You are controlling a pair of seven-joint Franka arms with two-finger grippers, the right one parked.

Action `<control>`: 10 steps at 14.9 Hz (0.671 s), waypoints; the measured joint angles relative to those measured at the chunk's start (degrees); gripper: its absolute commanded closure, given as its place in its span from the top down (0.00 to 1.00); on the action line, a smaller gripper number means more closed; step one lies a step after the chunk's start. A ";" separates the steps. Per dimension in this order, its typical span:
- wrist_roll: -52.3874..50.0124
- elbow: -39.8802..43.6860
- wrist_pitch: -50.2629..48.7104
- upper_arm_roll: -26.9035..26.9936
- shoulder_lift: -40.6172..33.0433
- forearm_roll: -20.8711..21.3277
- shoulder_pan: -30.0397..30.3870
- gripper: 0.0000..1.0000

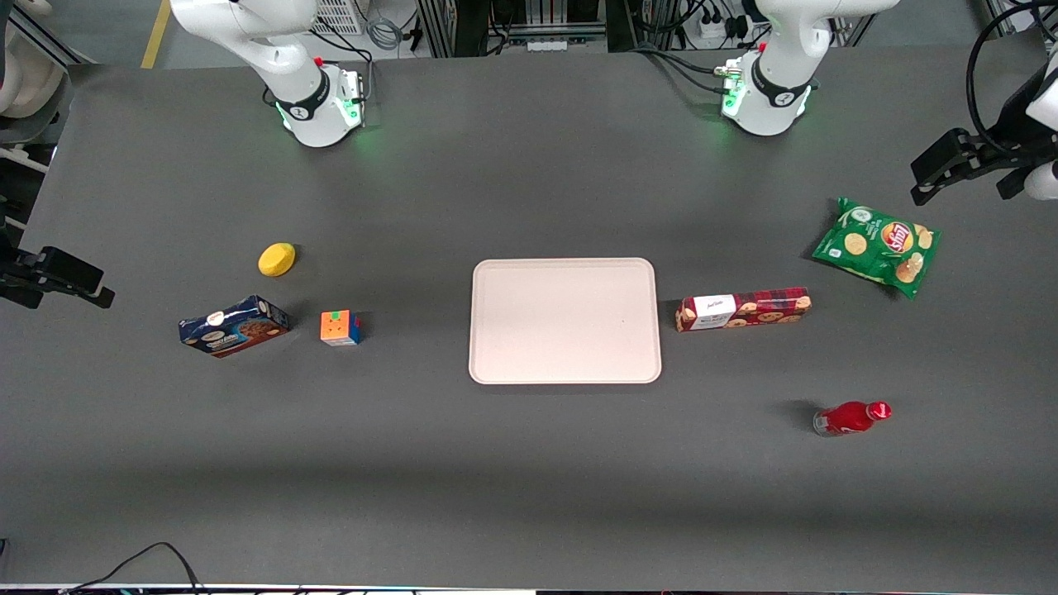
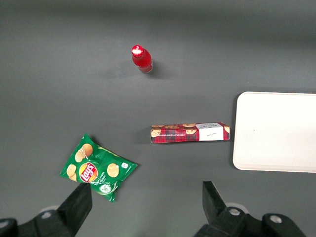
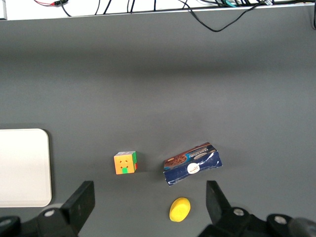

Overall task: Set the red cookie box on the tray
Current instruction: 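Move the left gripper toward the red plaid cookie box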

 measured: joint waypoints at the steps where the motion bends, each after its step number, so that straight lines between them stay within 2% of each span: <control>1: 0.00 0.00 0.03 0.00 0.16 0.00 0.00 1.00; 10: 0.01 -0.10 0.76 0.02 1.15 -0.18 0.00 1.00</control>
